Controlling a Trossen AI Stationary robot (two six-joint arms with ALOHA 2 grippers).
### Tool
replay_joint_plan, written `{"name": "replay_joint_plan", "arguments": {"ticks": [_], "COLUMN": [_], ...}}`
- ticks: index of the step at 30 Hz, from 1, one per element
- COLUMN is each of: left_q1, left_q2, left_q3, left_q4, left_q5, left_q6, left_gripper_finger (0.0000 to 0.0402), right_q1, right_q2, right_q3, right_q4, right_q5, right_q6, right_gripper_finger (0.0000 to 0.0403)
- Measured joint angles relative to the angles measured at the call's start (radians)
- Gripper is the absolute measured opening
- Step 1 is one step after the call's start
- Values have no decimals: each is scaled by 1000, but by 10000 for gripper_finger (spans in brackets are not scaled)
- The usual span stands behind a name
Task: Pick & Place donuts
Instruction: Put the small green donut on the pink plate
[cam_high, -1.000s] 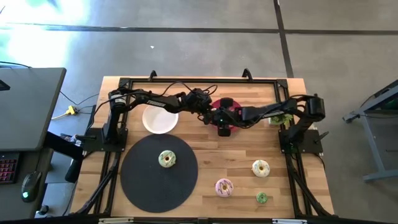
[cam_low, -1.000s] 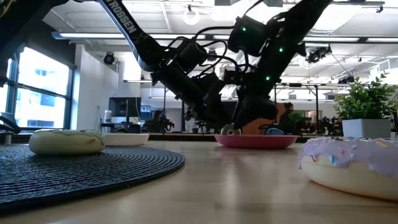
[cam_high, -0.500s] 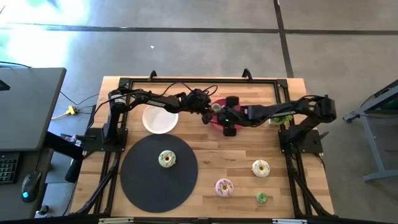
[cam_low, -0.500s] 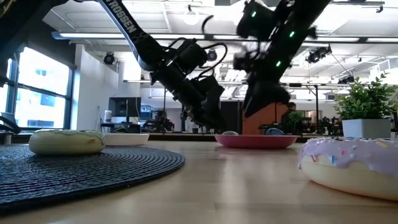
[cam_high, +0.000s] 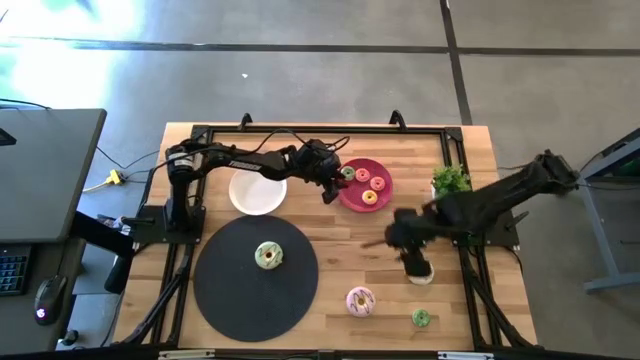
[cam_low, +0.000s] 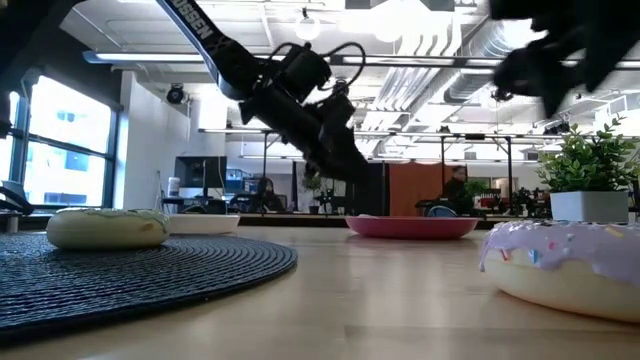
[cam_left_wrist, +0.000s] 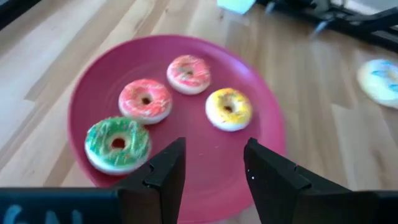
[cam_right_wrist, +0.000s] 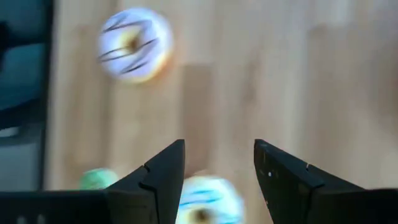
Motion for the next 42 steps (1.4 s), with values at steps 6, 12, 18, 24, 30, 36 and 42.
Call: {"name": "replay_joint_plan", "arguments": {"ticks": [6, 12, 18, 24, 30, 36, 42], "left_q1": [2, 1, 1, 0, 0, 0, 0], "left_q2": [-19, -19, -19, -19, -19, -19, -19], "left_q3": [0, 0, 0, 0, 0, 0, 0], "left_q4": [-11, -52, -66, -64, -64, -64, -64], "left_q5": [-1, 3, -3, -3, -3, -3, -4], "left_q6": [-2, -3, -19, -38, -56, -56, -54], "left_gripper_finger": [156, 156, 156, 156, 156, 156, 156], "right_q1": [257, 420, 516, 541, 542, 543, 540], "right_q2": [87, 206, 300, 359, 408, 446, 452], "right_q3": [0, 0, 0, 0, 0, 0, 0], "right_q4": [71, 152, 188, 189, 209, 235, 235], "right_q5": [-22, -54, -52, -9, -2, -12, -47], "right_q6": [211, 358, 325, 318, 344, 346, 315], "right_gripper_finger": [181, 181, 181, 181, 181, 180, 115]}}
